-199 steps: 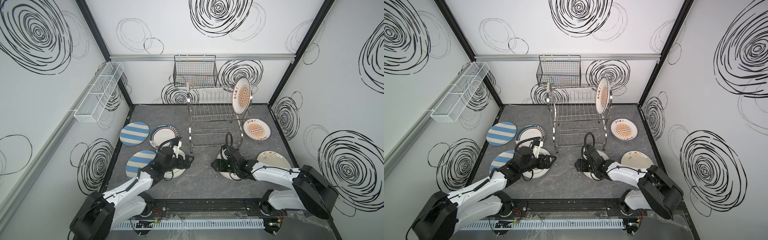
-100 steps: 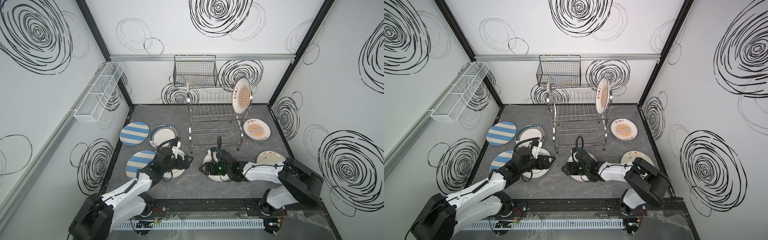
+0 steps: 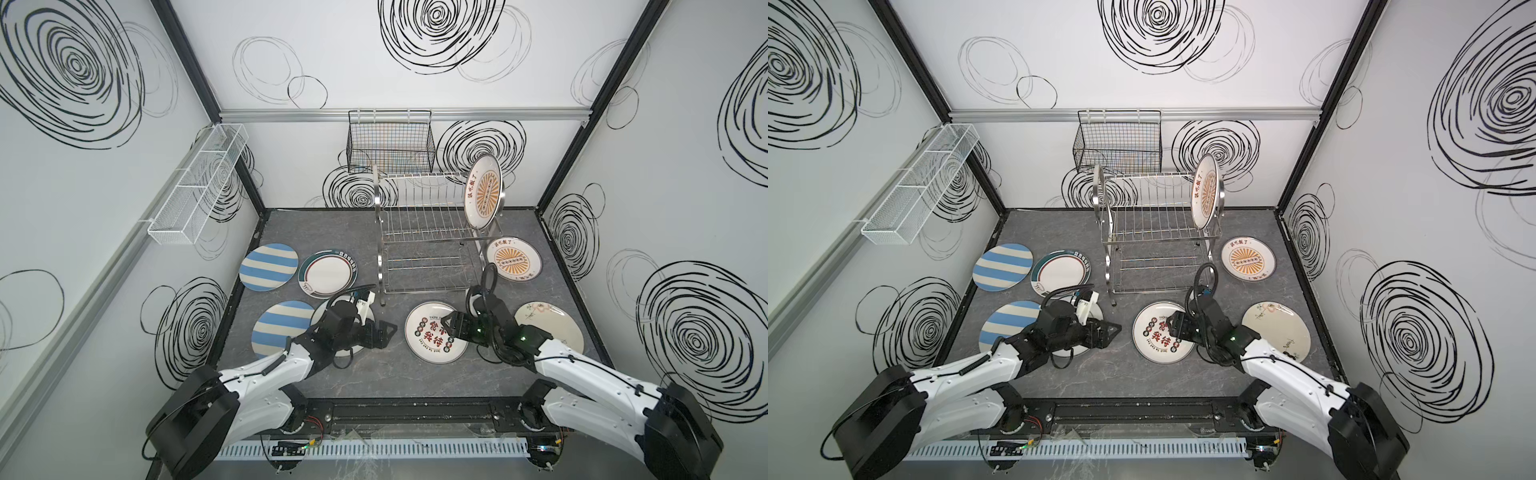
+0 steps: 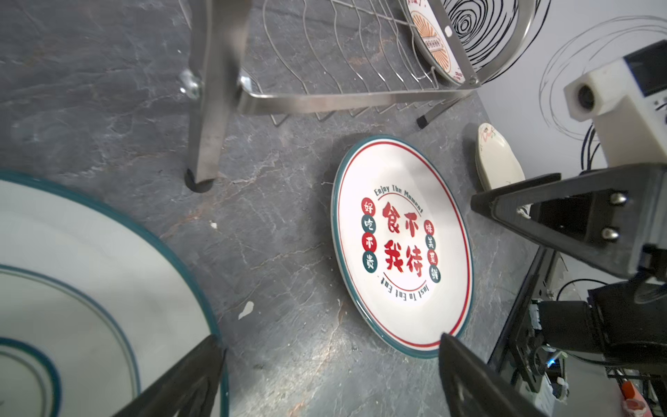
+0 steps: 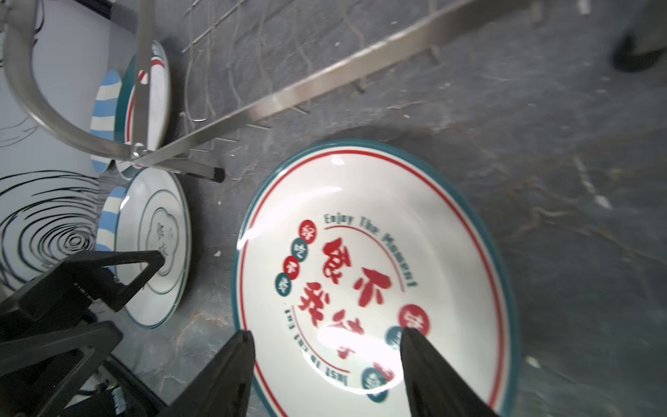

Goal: Load the plates into the dish rack
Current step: 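Push the plate edge with the left gripper while right gripper pinches the rim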

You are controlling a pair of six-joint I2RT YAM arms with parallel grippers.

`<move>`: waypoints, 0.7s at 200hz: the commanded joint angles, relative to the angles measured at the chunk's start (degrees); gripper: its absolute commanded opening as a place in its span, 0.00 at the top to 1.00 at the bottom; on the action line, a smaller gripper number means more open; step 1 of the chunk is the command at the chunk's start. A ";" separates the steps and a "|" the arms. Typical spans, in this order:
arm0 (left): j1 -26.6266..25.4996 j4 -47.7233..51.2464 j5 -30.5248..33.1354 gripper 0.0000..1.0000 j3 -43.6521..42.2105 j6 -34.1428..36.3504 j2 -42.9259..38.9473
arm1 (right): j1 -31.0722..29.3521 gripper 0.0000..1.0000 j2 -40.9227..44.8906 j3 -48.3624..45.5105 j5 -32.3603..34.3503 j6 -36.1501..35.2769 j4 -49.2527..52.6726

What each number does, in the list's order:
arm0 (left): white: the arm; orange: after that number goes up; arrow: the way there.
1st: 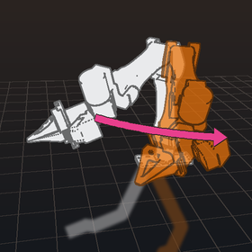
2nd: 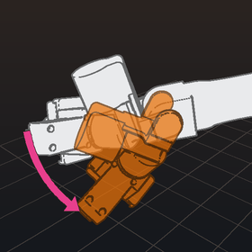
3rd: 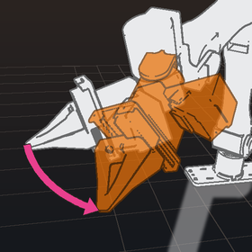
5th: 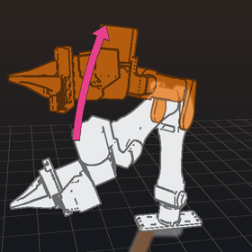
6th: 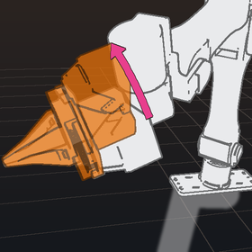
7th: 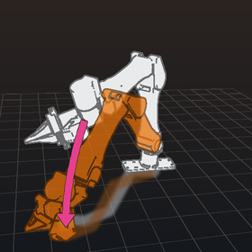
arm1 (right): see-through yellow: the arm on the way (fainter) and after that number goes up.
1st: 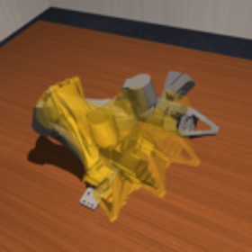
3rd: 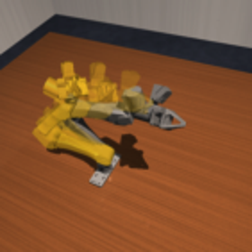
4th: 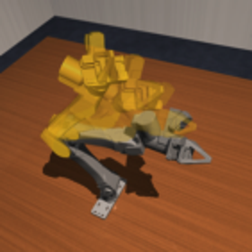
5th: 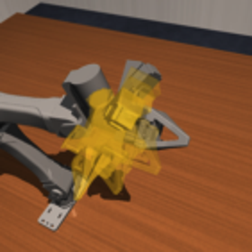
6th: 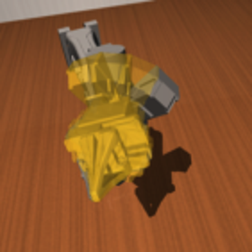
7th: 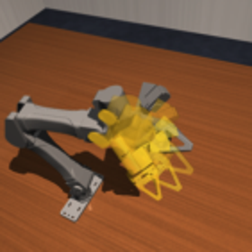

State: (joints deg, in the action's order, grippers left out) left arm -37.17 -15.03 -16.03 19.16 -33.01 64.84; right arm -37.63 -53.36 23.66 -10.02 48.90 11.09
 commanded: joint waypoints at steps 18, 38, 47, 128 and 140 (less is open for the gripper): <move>-2.53 -7.64 -0.27 0.04 0.88 -0.63 4.80 | 2.53 0.32 7.20 -5.60 1.72 1.35 4.81; -3.44 -8.19 0.75 0.04 2.39 0.40 7.81 | 4.12 0.32 7.78 -7.14 1.63 0.44 5.62; -3.52 -9.01 0.13 0.04 2.93 0.39 9.15 | 4.91 0.32 8.01 -8.01 0.80 -0.01 4.98; -5.44 -8.81 -2.69 0.04 8.51 1.81 17.04 | 10.74 0.32 5.74 -13.72 -9.22 -2.58 -8.86; -5.72 -8.79 -2.54 0.04 8.75 1.95 17.70 | 11.24 0.33 5.47 -14.40 -9.59 -2.76 -10.14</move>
State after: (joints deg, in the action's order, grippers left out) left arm -42.17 -21.69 -17.76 26.46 -32.21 81.25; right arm -27.42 -47.33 10.72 -17.89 47.13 5.52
